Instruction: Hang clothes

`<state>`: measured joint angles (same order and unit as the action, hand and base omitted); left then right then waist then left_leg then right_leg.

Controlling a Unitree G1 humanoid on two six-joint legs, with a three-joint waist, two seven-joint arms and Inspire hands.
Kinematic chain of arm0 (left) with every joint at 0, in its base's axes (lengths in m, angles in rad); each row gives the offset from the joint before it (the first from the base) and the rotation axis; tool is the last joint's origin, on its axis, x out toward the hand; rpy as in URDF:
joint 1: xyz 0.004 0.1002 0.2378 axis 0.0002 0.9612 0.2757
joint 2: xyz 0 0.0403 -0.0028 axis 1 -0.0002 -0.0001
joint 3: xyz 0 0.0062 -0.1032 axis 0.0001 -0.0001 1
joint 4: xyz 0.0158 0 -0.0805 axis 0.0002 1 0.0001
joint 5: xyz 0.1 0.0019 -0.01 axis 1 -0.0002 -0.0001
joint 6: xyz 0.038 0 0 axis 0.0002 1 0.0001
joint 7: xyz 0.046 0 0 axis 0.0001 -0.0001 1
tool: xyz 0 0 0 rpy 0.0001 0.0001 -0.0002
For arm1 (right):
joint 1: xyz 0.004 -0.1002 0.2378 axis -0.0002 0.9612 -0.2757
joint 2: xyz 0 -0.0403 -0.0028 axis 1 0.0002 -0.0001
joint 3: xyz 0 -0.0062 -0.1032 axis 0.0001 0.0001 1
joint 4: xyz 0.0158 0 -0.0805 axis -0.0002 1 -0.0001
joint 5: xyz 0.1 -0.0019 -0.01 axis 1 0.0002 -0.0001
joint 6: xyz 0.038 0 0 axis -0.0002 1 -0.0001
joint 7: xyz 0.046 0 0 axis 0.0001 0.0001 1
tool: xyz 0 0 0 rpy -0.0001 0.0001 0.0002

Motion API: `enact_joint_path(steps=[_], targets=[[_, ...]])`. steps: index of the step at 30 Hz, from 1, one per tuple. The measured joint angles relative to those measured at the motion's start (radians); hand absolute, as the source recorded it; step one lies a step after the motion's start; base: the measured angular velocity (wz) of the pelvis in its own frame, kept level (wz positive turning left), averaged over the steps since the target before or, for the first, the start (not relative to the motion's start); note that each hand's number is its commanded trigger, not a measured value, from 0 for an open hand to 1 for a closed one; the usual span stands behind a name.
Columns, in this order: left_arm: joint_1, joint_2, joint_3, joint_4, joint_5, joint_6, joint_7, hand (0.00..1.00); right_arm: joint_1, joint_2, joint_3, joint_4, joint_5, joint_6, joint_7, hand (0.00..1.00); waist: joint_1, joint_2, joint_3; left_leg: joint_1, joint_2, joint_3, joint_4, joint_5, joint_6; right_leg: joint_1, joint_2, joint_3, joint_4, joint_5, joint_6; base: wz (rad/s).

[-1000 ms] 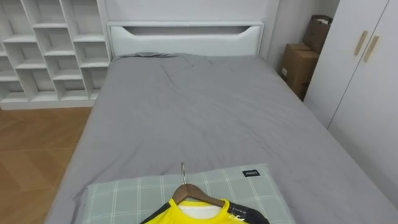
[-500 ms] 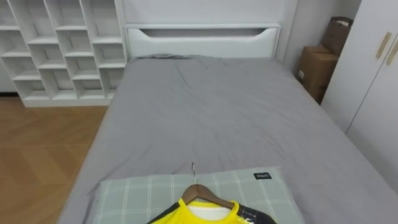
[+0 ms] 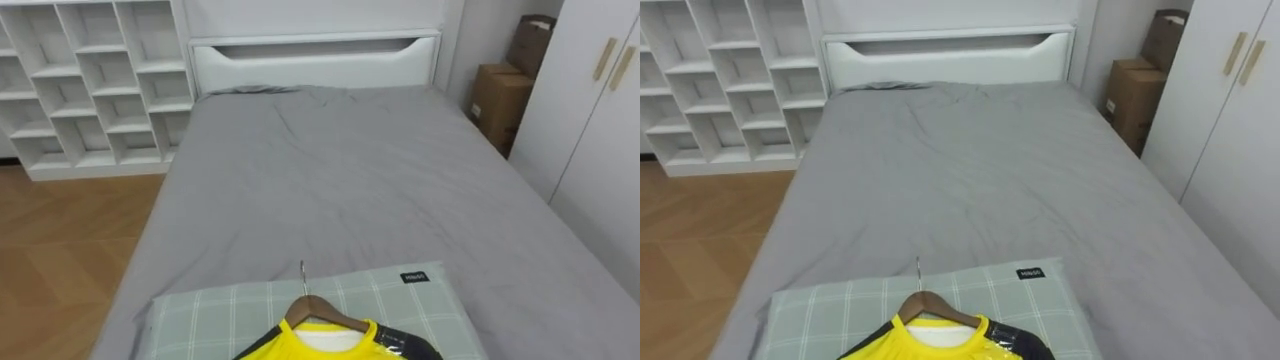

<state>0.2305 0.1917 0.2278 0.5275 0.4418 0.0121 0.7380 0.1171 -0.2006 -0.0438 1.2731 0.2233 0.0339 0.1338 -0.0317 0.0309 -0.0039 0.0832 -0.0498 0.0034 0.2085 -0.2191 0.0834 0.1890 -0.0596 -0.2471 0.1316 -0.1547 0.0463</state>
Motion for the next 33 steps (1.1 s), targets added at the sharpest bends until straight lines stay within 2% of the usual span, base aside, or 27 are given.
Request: enact_joint_path(steps=[5,8,10,12,15,19,23,28,31,33], targets=[[-0.061,0.017,-0.014,-0.047,0.126,-0.008,0.001,0.0,0.001,-0.026,0.0,0.013,-0.032,0.01,0.001,0.0,-0.007,0.004,-0.0006,-0.002,0.001,0.004,0.001,0.0,0.0,-0.009,0.001,0.01,0.001,0.0,0.0,-0.01],[-0.065,0.028,-0.019,-0.082,0.223,-0.008,-0.001,0.0,0.007,-0.031,-0.019,0.015,-0.038,0.011,0.0,0.0,-0.025,0.009,0.0017,-0.008,0.002,0.008,0.003,0.0,-0.001,-0.013,0.002,0.011,0.001,0.0,0.0,-0.04],[-0.068,0.033,-0.023,-0.105,0.247,-0.008,-0.002,0.0,0.01,-0.033,-0.022,0.015,-0.039,0.01,0.0,0.0,-0.032,0.013,0.0044,-0.009,0.003,0.015,-0.001,0.0,-0.001,-0.015,0.002,0.017,0.0,0.0,0.0,-0.11],[-0.072,0.04,-0.028,-0.112,0.275,-0.008,-0.003,0.0,0.011,-0.034,-0.028,0.015,-0.039,0.01,0.0,0.0,-0.045,0.014,0.0038,-0.008,0.002,0.018,-0.002,0.0,-0.001,-0.015,0.002,0.024,0.0,0.0,0.0,-0.06],[-0.093,0.066,-0.072,-0.138,0.282,-0.008,-0.006,0.0,0.012,-0.035,-0.027,0.015,-0.038,0.01,0.001,0.0,-0.05,0.017,0.005,-0.003,0.004,0.024,-0.002,0.0,-0.001,-0.017,0.002,0.029,-0.001,0.0,0.0,-0.05],[-0.112,0.068,-0.096,-0.149,0.307,-0.006,-0.006,0.0,0.013,-0.039,-0.025,0.013,-0.038,0.01,0.002,0.0,-0.052,0.019,0.0032,0.001,0.005,0.04,-0.003,0.0,-0.001,-0.017,0.002,0.052,-0.001,0.0,0.0,-0.12],[-0.127,0.067,-0.125,-0.159,0.362,-0.004,-0.006,0.0,0.016,-0.042,-0.025,0.013,-0.036,0.01,0.011,0.0,-0.062,0.017,0.0023,-0.003,0.006,0.051,-0.003,0.0,0.0,-0.03,0.001,0.055,0.001,0.0,0.0,-0.08],[-0.129,0.064,-0.181,-0.153,0.377,0.016,-0.02,0.0,0.025,-0.061,0.007,0.02,-0.069,0.017,0.006,0.0,-0.093,0.011,0.0074,-0.005,0.006,0.051,-0.004,0.0,0.0,-0.03,0.001,0.058,0.004,0.0,0.0,0.0],[-0.157,0.061,-0.24,-0.117,0.376,0.029,-0.025,0.0,0.023,-0.057,0.064,0.05,-0.146,0.051,-0.001,0.0,-0.103,0.014,0.0071,-0.014,0.007,0.051,-0.003,0.0,0.0,-0.039,0.001,0.058,0.005,0.0,0.0,0.0],[-0.208,0.06,-0.27,-0.069,0.377,0.033,-0.031,0.0,0.02,-0.055,0.089,0.062,-0.207,0.077,0.001,0.0,-0.112,0.018,0.0049,-0.043,0.008,0.052,0.002,0.005,0.0,-0.074,0.001,0.058,0.018,0.0,-0.001,0.0]])
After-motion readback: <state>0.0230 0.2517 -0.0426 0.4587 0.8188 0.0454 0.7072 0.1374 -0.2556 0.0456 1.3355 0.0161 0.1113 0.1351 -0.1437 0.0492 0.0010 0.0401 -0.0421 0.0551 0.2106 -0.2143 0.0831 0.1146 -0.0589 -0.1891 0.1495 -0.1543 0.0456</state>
